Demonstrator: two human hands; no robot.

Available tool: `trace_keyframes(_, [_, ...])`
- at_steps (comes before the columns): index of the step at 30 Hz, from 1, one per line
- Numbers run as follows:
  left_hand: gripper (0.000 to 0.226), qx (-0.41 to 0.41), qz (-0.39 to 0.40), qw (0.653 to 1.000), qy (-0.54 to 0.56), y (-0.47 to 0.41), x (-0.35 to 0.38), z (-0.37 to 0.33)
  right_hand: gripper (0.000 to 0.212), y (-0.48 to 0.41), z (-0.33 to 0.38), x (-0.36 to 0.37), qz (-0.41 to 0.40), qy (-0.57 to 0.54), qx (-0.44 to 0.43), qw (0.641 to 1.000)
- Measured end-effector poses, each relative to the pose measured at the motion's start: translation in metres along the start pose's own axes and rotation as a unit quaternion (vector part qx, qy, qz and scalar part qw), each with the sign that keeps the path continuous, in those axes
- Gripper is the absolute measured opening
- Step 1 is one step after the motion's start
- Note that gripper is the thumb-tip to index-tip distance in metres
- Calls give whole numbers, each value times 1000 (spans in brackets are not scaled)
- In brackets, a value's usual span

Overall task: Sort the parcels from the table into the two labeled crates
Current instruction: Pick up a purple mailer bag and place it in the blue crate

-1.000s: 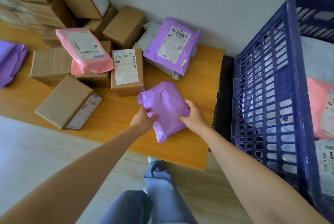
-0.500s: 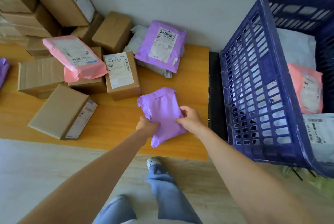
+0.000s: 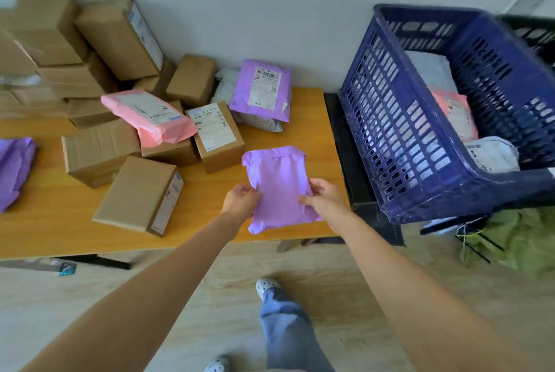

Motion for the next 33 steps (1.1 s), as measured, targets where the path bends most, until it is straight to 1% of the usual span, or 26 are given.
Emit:
trace_keyframes(2, [11, 35, 35, 999, -2, 15, -19, -8, 43, 20, 8, 5, -15, -19, -7, 1000])
trace_keyframes(4, [25, 73, 65, 995, -13, 30, -41, -18, 42, 39, 17, 11, -26, -40, -16, 999])
trace_keyframes(6, [39, 131, 83, 987, -51, 47, -66, -28, 43, 60, 26, 20, -33, -58, -24, 997])
trace_keyframes(8, [50, 199, 99, 970, -100, 59, -88, -36, 46, 76, 35, 27, -38, -72, -34, 996])
trace_keyframes(10, [64, 267, 118, 945, -149, 74, -112, -40, 47, 97, 44, 37, -44, -86, -48, 994])
trace_keyframes(12, [74, 308, 131, 924, -187, 85, -132, -43, 46, 115, 51, 45, -51, -95, -58, 993])
trace_keyframes(16, [78, 383, 131, 878, -257, 101, -159, -53, 48, 145, 64, 55, -60, -104, -66, 991])
trace_keyframes(20, [70, 473, 120, 822, -293, 117, -172, -63, 52, 167, 80, 54, -51, -111, -78, 989])
trace_keyframes(21, [68, 485, 116, 816, -294, 118, -173, -66, 54, 171, 83, 52, -42, -118, -77, 989])
trace_keyframes(23, [66, 475, 104, 824, -290, 123, -177, -71, 52, 178, 90, 48, -22, -152, -74, 985])
trace_keyframes(25, [62, 471, 100, 830, -283, 130, -180, -75, 38, 187, 96, 42, 0, -180, -74, 981])
trace_keyframes(27, [50, 489, 116, 823, -263, 137, -181, -77, 23, 194, 102, 37, 20, -216, -73, 973])
trace_keyframes(28, [42, 484, 115, 830, -251, 142, -181, -79, 20, 197, 104, 35, 33, -258, -68, 963])
trace_keyframes(30, [22, 453, 103, 857, -222, 150, -181, -85, 34, 202, 107, 30, 50, -326, -57, 942])
trace_keyframes(31, [16, 435, 93, 870, -213, 155, -180, -87, 42, 204, 107, 28, 53, -335, -55, 939])
trace_keyframes(33, [16, 403, 70, 890, -200, 162, -181, -89, 53, 210, 106, 25, 67, -327, -60, 941])
Point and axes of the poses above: each hand's wrist, its own y-axis away from the middle knuckle, its own x-axis out of the palm, z = x × y, the point moved 1 cm from there along -y, towards the middle knuckle, and after that the axes turned 6 degrees about -z, right-handed, at the moved point
